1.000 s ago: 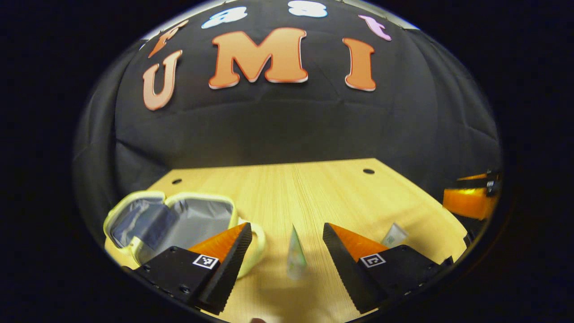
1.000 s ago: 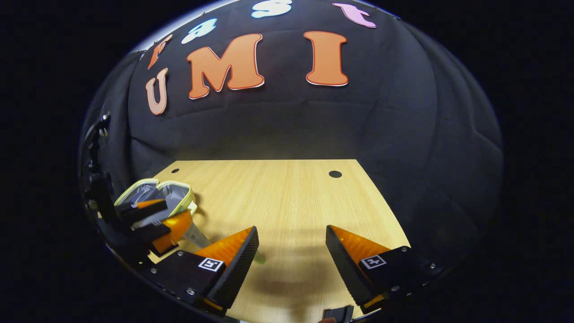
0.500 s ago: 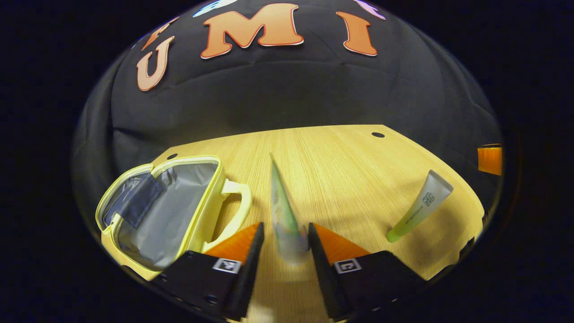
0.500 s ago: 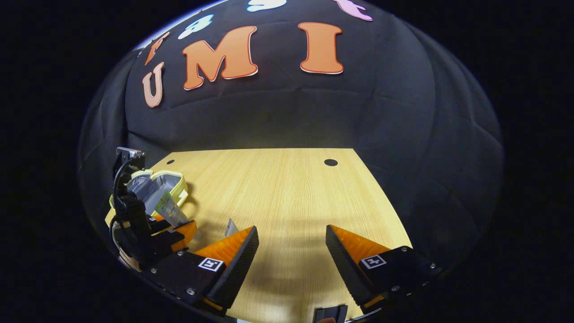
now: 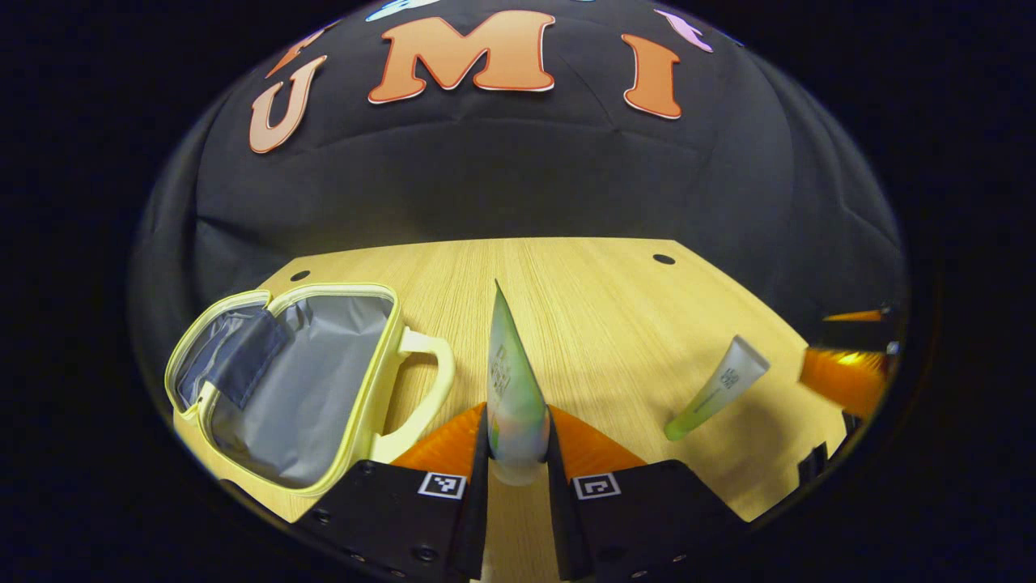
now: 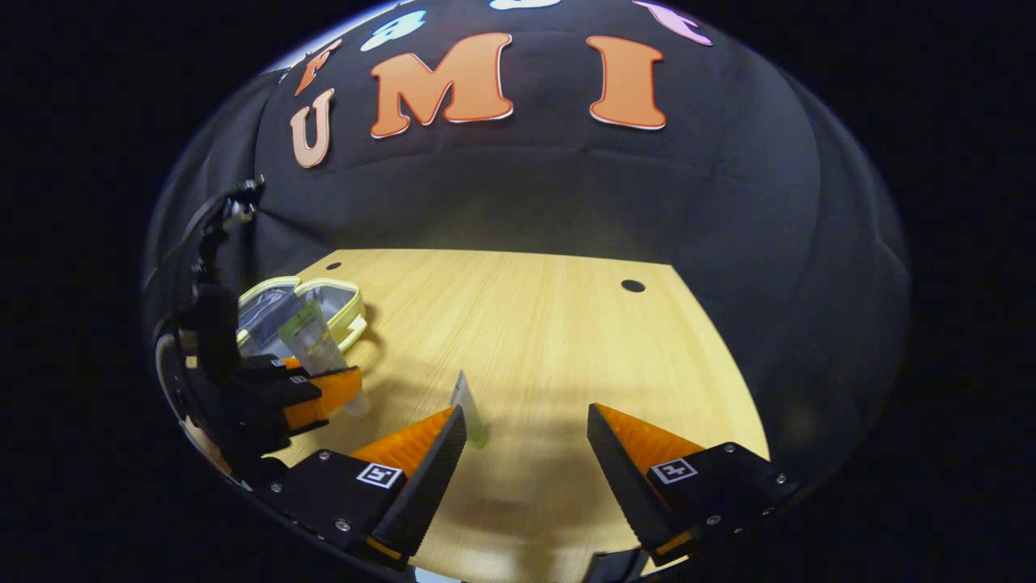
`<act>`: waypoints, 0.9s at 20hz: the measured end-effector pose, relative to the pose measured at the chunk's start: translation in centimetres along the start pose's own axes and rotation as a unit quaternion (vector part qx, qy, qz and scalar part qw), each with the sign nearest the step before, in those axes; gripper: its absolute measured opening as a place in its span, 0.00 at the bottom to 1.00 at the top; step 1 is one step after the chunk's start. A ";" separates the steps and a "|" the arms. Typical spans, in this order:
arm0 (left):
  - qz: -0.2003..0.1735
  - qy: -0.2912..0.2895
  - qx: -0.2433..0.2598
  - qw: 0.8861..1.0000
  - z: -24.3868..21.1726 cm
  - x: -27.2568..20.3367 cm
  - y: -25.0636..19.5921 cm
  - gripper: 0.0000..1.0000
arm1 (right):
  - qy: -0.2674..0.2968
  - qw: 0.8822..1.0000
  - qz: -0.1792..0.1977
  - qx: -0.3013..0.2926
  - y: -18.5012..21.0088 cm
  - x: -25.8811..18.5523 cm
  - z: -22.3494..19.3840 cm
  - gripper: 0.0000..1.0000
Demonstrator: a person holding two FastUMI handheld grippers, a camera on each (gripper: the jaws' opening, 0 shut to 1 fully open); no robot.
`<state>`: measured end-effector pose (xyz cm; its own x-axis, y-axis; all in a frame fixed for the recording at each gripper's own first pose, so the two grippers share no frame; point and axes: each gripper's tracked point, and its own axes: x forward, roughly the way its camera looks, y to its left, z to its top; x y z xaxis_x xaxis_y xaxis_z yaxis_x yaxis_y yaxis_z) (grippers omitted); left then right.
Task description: First open the suitcase, pack the skin care products into it, and then close the suitcase.
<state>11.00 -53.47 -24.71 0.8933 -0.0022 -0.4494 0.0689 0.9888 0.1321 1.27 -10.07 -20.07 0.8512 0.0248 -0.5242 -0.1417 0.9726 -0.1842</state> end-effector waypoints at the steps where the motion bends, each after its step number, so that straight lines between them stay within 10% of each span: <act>1: -0.004 0.000 -0.002 1.000 0.6 -0.9 0.2 0.34 | 0.010 1.000 0.006 -0.003 0.6 0.6 -0.6 0.96; 9: -0.003 -0.012 0.005 1.000 3.2 -6.7 3.6 0.34 | 0.073 0.997 0.035 -0.018 3.5 5.8 -4.0 0.91; 15: 0.018 -0.001 -0.001 1.000 2.5 -7.8 6.8 0.34 | 0.111 0.993 0.021 -0.030 3.6 8.1 -5.5 0.34; 18: 0.011 0.010 -0.021 1.000 2.8 -8.6 8.4 0.33 | 0.125 0.992 0.029 -0.005 4.1 7.2 -4.4 0.30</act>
<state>5.15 -45.52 -17.31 0.8853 0.0221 -0.4644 0.0304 0.9940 0.1051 4.62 -6.98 -28.27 0.6904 0.0211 -0.7231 -0.1923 0.9690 -0.1553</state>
